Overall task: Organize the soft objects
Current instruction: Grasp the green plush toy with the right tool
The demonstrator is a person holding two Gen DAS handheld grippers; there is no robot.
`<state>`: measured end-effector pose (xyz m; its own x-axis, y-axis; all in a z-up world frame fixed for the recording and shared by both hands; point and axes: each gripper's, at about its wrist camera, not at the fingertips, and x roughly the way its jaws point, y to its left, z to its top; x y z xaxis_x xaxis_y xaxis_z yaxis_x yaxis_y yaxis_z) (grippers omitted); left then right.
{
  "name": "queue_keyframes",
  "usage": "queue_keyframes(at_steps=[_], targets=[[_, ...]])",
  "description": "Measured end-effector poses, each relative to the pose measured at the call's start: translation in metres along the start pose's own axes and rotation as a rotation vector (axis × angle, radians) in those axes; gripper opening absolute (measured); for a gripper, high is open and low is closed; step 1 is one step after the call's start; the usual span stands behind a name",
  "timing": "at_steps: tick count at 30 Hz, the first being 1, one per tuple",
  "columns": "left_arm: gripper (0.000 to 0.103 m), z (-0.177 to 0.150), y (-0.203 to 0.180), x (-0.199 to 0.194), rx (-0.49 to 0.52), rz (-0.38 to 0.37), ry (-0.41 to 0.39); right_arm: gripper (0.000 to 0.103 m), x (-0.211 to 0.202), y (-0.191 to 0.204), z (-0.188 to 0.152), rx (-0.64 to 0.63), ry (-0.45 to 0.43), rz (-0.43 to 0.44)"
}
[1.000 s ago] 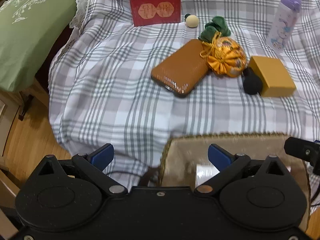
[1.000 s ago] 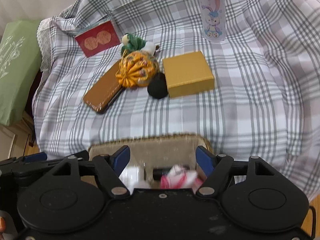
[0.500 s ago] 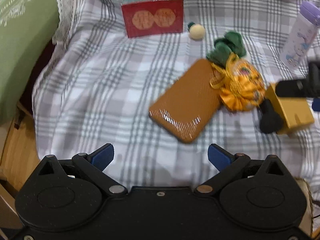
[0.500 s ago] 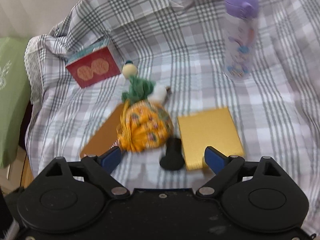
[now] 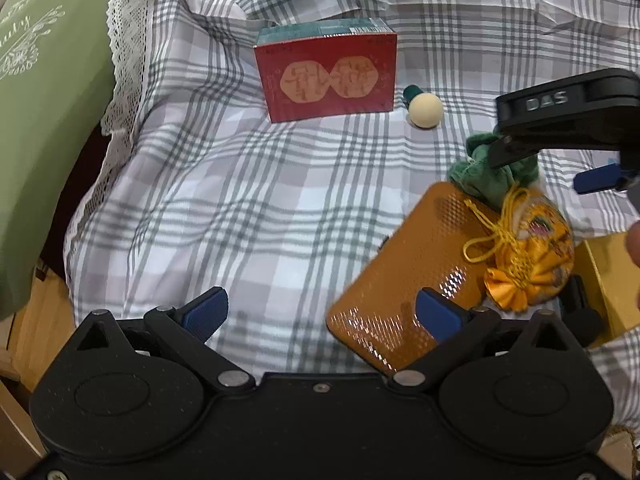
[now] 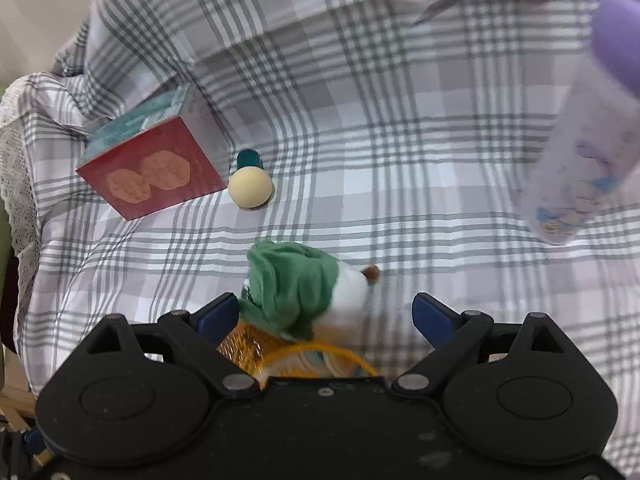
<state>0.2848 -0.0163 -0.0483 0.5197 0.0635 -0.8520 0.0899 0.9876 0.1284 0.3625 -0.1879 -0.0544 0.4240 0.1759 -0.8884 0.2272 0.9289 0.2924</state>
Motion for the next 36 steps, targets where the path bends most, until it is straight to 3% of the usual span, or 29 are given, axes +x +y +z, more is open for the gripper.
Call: queue_keyframes(at_steps=[12, 20, 25, 32, 34, 36], targets=[[0.098, 0.015, 0.001, 0.019, 0.004, 0.023, 0.007, 0.103, 0.059, 0.002, 0.020, 0.073, 0.115, 0.005], [0.098, 0.023, 0.004, 0.027, 0.005, 0.045, 0.001, 0.103, 0.076, 0.034, 0.013, -0.109, 0.120, -0.153], [0.098, 0.029, 0.008, 0.026, 0.008, 0.070, -0.022, 0.103, 0.080, 0.035, 0.018, -0.096, 0.162, -0.148], [0.098, 0.046, 0.004, 0.024, 0.035, 0.080, -0.059, 0.103, 0.078, 0.031, 0.020, -0.126, 0.154, -0.128], [0.098, 0.055, 0.001, 0.023, 0.045, 0.078, -0.075, 0.096, 0.075, 0.028, 0.020, -0.144, 0.153, -0.107], [0.098, 0.063, -0.002, 0.023, 0.047, 0.062, -0.087, 0.078, 0.067, 0.023, 0.019, -0.165, 0.131, -0.103]])
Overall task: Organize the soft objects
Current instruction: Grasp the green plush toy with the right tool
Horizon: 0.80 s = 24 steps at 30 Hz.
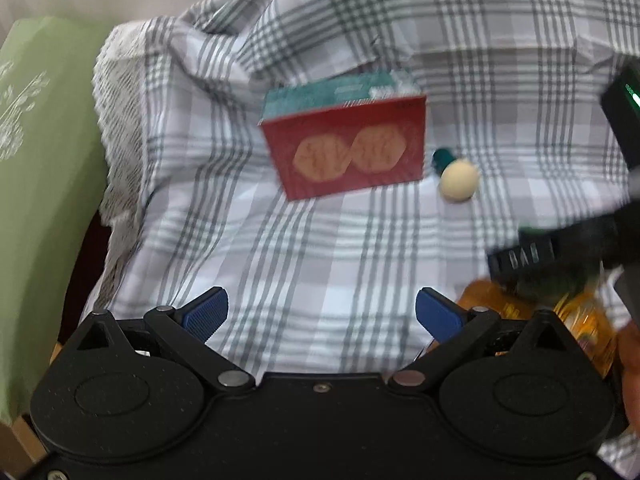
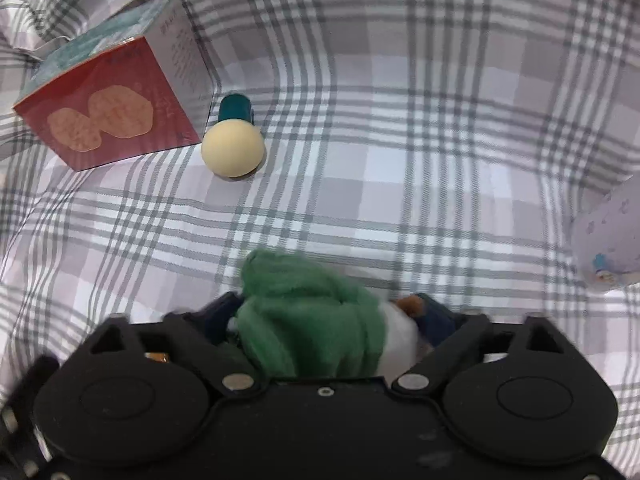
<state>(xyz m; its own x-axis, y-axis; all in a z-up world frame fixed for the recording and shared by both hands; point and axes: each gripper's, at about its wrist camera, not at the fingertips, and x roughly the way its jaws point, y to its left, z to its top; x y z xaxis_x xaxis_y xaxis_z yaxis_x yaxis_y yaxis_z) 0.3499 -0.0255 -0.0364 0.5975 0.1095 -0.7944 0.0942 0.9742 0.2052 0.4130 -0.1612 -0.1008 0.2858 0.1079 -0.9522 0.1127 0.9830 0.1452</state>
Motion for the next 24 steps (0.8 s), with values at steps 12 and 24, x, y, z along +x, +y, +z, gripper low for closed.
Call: queue_keyframes(at_steps=[12, 24], targets=[[0.098, 0.052, -0.048, 0.021, -0.001, -0.092, -0.031, 0.070, -0.022, -0.064, -0.023, 0.029, -0.126, 0.038], [0.098, 0.081, -0.102, 0.073, 0.099, -0.032, 0.004, 0.072, -0.030, -0.050, -0.046, -0.087, -0.255, -0.006]])
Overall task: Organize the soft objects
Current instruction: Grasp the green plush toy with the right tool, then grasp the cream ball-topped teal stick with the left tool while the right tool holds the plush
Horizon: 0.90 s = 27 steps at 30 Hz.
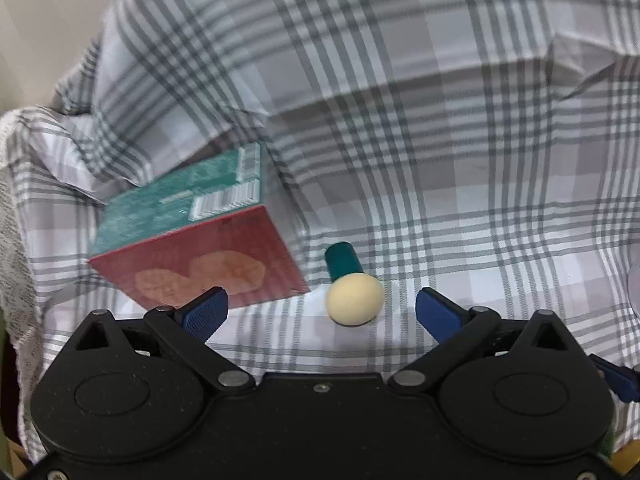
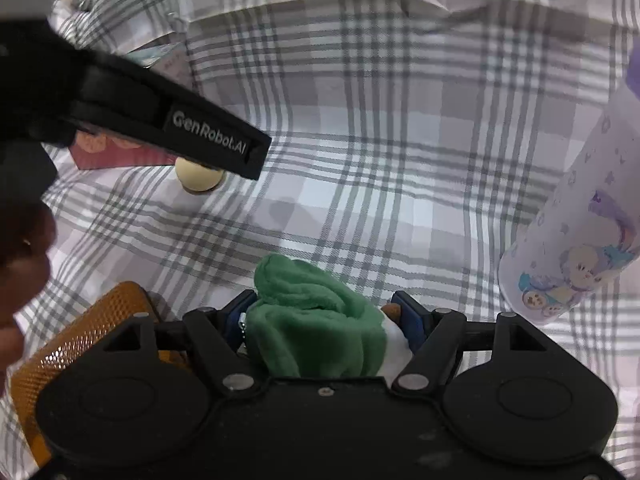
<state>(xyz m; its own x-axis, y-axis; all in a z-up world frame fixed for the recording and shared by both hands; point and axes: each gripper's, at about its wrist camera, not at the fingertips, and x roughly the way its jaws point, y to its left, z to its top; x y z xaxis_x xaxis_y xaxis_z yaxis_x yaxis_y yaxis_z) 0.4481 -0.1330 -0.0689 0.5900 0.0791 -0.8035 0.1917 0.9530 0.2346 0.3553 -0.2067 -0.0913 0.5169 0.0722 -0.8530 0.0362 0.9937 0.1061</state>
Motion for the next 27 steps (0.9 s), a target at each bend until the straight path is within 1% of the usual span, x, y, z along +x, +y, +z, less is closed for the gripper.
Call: queue_keyframes(at_steps=[3, 5, 8, 11, 12, 13, 16, 17, 19, 20, 22, 23, 24, 25, 27], targets=[[0.098, 0.001, -0.001, 0.013, -0.018, -0.017, 0.052, 0.077, 0.009, -0.014, 0.005, 0.073, 0.037, 0.062], [0.098, 0.003, -0.002, 0.020, -0.023, -0.045, 0.082, 0.078, 0.009, -0.021, 0.006, 0.097, 0.034, 0.086], [0.098, 0.006, -0.004, 0.027, -0.029, -0.098, 0.121, 0.078, 0.009, -0.012, 0.004, 0.060, 0.030, 0.061], [0.098, 0.012, -0.009, 0.028, -0.002, -0.132, 0.124, 0.078, 0.010, -0.007, 0.002, 0.033, 0.031, 0.049], [0.098, 0.014, -0.012, 0.027, 0.014, -0.130, 0.117, 0.078, 0.009, -0.008, 0.002, 0.037, 0.031, 0.053], [0.098, 0.015, -0.014, 0.026, 0.029, -0.114, 0.106, 0.079, 0.009, -0.009, 0.002, 0.044, 0.031, 0.060], [0.098, 0.015, -0.015, 0.021, 0.040, -0.033, 0.074, 0.079, 0.009, -0.013, 0.001, 0.062, 0.028, 0.077], [0.098, 0.016, -0.016, 0.023, 0.046, -0.020, 0.071, 0.079, 0.009, -0.014, 0.001, 0.065, 0.027, 0.078], [0.098, 0.017, -0.018, 0.030, 0.067, -0.011, 0.087, 0.080, 0.010, -0.015, 0.002, 0.066, 0.027, 0.081], [0.098, 0.018, -0.021, 0.035, 0.074, -0.019, 0.104, 0.080, 0.010, -0.015, 0.002, 0.066, 0.028, 0.082], [0.098, 0.020, -0.023, 0.047, 0.074, -0.066, 0.145, 0.080, 0.009, -0.016, 0.002, 0.065, 0.027, 0.083], [0.091, 0.021, -0.025, 0.050, 0.067, -0.104, 0.163, 0.080, 0.008, -0.016, 0.001, 0.065, 0.026, 0.085], [0.088, 0.022, -0.026, 0.051, 0.061, -0.158, 0.180, 0.080, 0.008, -0.017, 0.001, 0.066, 0.026, 0.088], [0.089, 0.024, -0.027, 0.049, 0.056, -0.216, 0.184, 0.080, 0.008, -0.018, 0.000, 0.069, 0.025, 0.091], [0.090, 0.027, -0.024, 0.038, 0.056, -0.273, 0.132, 0.080, 0.007, -0.022, 0.000, 0.075, 0.024, 0.098]])
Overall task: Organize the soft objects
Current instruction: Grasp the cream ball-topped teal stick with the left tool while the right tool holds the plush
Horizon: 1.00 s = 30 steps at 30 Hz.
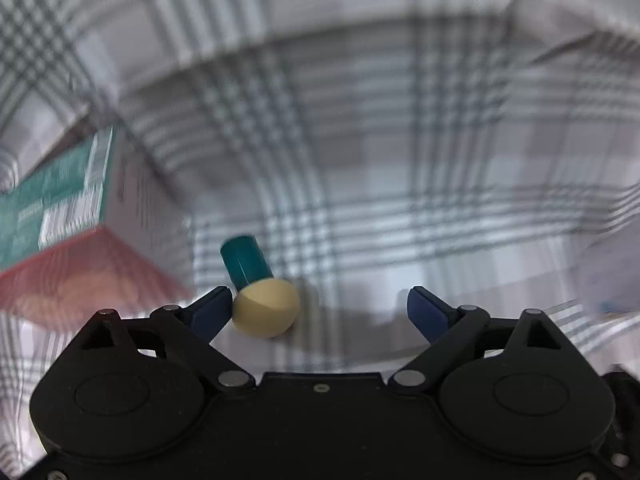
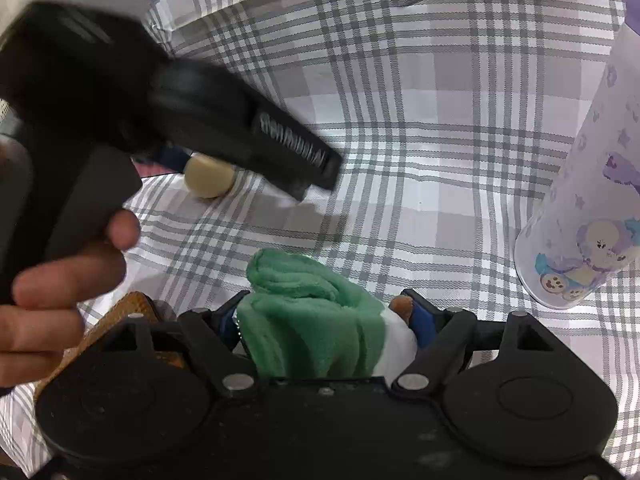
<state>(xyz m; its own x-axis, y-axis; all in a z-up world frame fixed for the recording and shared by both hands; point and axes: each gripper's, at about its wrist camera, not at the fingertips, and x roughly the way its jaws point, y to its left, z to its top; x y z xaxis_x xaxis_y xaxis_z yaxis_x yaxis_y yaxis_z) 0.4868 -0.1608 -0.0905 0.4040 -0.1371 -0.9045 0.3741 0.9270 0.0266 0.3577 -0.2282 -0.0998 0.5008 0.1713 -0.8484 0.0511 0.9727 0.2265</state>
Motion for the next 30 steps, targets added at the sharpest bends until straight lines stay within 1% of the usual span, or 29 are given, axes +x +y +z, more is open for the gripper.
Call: queue_keyframes(at_steps=[1, 2, 3, 6, 9, 11, 14, 16, 17, 18, 19, 20, 21, 22, 23, 24, 26, 27, 29, 30], targets=[[0.090, 0.001, 0.001, -0.006, 0.006, -0.034, -0.020, 0.080, -0.002, -0.002, 0.000, 0.004, -0.001, 0.003], [0.090, 0.001, 0.003, -0.011, 0.008, -0.053, -0.036, 0.081, -0.002, -0.003, 0.000, 0.006, -0.001, 0.006], [0.091, 0.002, 0.004, -0.015, 0.010, -0.052, -0.056, 0.081, -0.004, -0.004, 0.000, 0.006, -0.001, 0.008], [0.091, 0.004, 0.009, -0.020, 0.036, 0.024, -0.098, 0.081, -0.005, -0.006, 0.000, 0.006, -0.001, 0.010], [0.091, 0.007, 0.020, -0.014, 0.064, 0.077, -0.088, 0.081, -0.006, -0.005, 0.000, 0.006, 0.000, 0.010], [0.091, 0.005, 0.024, -0.006, 0.116, 0.066, -0.079, 0.082, -0.005, -0.005, 0.001, 0.005, 0.001, 0.012], [0.091, -0.006, 0.017, 0.001, 0.221, 0.088, -0.101, 0.083, -0.005, -0.004, 0.001, 0.001, 0.003, 0.010], [0.091, -0.013, 0.010, 0.007, 0.277, 0.084, -0.110, 0.083, -0.002, -0.001, 0.002, -0.005, 0.006, 0.007], [0.089, -0.016, 0.009, 0.011, 0.292, 0.075, -0.105, 0.084, -0.002, 0.000, 0.002, -0.007, 0.007, 0.006], [0.081, -0.017, 0.010, 0.016, 0.295, 0.068, -0.096, 0.084, -0.001, 0.001, 0.003, -0.009, 0.008, 0.005], [0.074, -0.019, 0.010, 0.020, 0.288, 0.059, -0.083, 0.085, -0.001, 0.002, 0.003, -0.012, 0.009, 0.004], [0.066, -0.018, 0.012, 0.024, 0.268, 0.038, -0.063, 0.085, 0.000, 0.004, 0.003, -0.014, 0.011, 0.003], [0.056, -0.017, 0.015, 0.024, 0.227, 0.003, -0.058, 0.085, 0.000, 0.005, 0.004, -0.016, 0.011, 0.002], [0.051, -0.016, 0.018, 0.022, 0.176, -0.034, -0.049, 0.085, 0.001, 0.006, 0.004, -0.016, 0.012, 0.002], [0.041, -0.015, 0.021, 0.021, 0.129, -0.061, -0.036, 0.085, 0.002, 0.006, 0.004, -0.016, 0.012, 0.003], [0.037, -0.013, 0.025, 0.021, 0.094, -0.074, -0.024, 0.085, 0.002, 0.006, 0.004, -0.016, 0.012, 0.003], [0.037, -0.010, 0.029, 0.018, 0.039, -0.087, -0.011, 0.085, 0.002, 0.006, 0.004, -0.016, 0.012, 0.003], [0.037, -0.009, 0.030, 0.015, 0.022, -0.115, -0.002, 0.086, 0.002, 0.006, 0.004, -0.016, 0.012, 0.003], [0.037, -0.007, 0.029, 0.009, 0.009, -0.174, 0.014, 0.086, 0.002, 0.006, 0.004, -0.018, 0.012, 0.002], [0.037, -0.007, 0.025, 0.005, 0.022, -0.191, 0.012, 0.086, 0.001, 0.007, 0.004, -0.018, 0.012, 0.002]])
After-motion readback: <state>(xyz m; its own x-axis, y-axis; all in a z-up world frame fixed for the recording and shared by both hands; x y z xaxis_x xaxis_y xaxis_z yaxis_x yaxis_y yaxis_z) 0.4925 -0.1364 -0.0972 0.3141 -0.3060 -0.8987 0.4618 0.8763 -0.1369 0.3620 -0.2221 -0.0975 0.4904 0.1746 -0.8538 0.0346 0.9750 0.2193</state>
